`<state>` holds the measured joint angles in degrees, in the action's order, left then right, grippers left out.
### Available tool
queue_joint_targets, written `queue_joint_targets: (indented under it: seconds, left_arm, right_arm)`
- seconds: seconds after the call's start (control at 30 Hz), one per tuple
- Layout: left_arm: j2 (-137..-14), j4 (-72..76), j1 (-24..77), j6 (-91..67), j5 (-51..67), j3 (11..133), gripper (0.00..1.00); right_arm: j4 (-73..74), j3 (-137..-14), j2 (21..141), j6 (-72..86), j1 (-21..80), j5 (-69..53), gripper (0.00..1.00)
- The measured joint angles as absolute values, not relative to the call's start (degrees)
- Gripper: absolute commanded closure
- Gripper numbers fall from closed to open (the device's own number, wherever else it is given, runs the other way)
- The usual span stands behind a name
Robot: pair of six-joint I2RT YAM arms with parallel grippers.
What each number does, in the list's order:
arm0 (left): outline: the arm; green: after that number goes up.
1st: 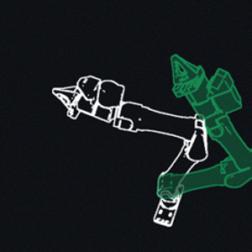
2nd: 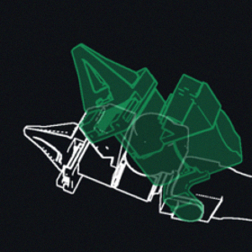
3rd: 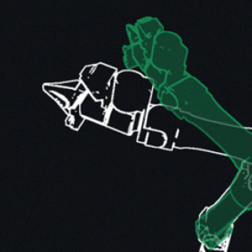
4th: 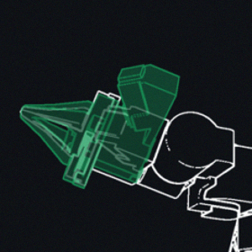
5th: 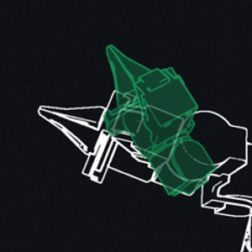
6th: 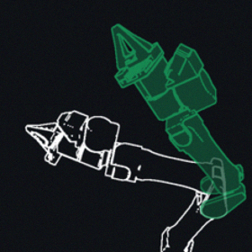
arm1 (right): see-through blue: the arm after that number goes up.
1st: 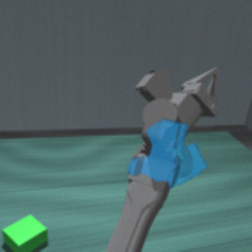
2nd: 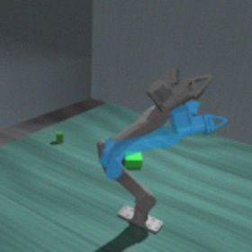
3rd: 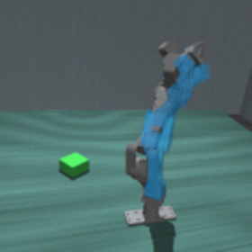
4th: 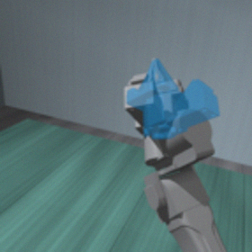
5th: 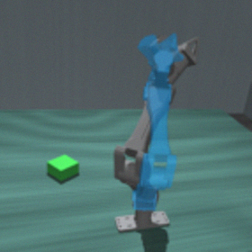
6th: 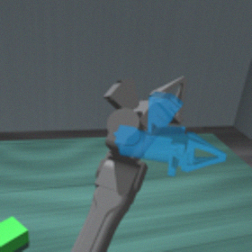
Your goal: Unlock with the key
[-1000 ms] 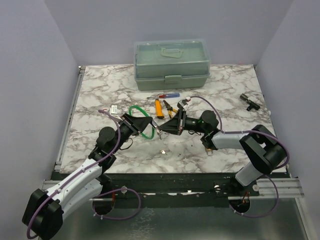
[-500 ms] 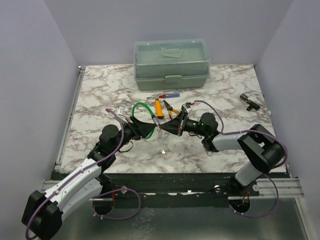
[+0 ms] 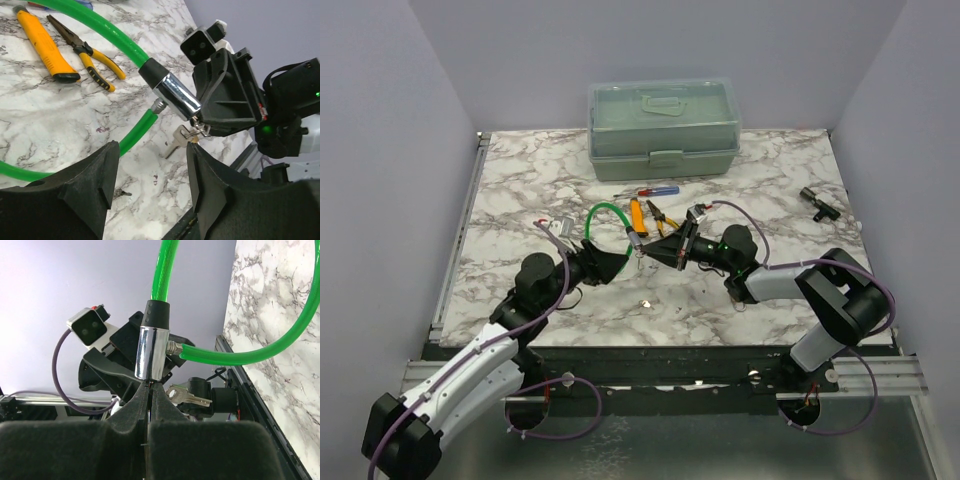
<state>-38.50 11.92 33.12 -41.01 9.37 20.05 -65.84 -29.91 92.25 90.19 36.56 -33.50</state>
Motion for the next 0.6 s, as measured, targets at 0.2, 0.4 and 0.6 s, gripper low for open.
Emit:
queue_joint_targets:
  seconds: [0.2, 0.4, 0.6]
  left_arm:
    - [-42.30, 16.43, 33.12, -38.30, 7.57, 17.08, 0.45]
    - [-44.64, 22.59, 33.12, -35.59, 6.55, 15.33, 0.46]
    - [-49.01, 28.97, 33.15, -32.77, 7.46, 15.25, 0.46]
  right_arm:
    - [-65.34, -29.63, 92.25, 90.19, 35.88, -33.47, 0.99]
    - [-64.55, -28.73, 92.25, 90.19, 35.53, -33.45, 0.99]
    - [-64.51, -28.53, 92.25, 90.21, 35.22, -33.47, 0.99]
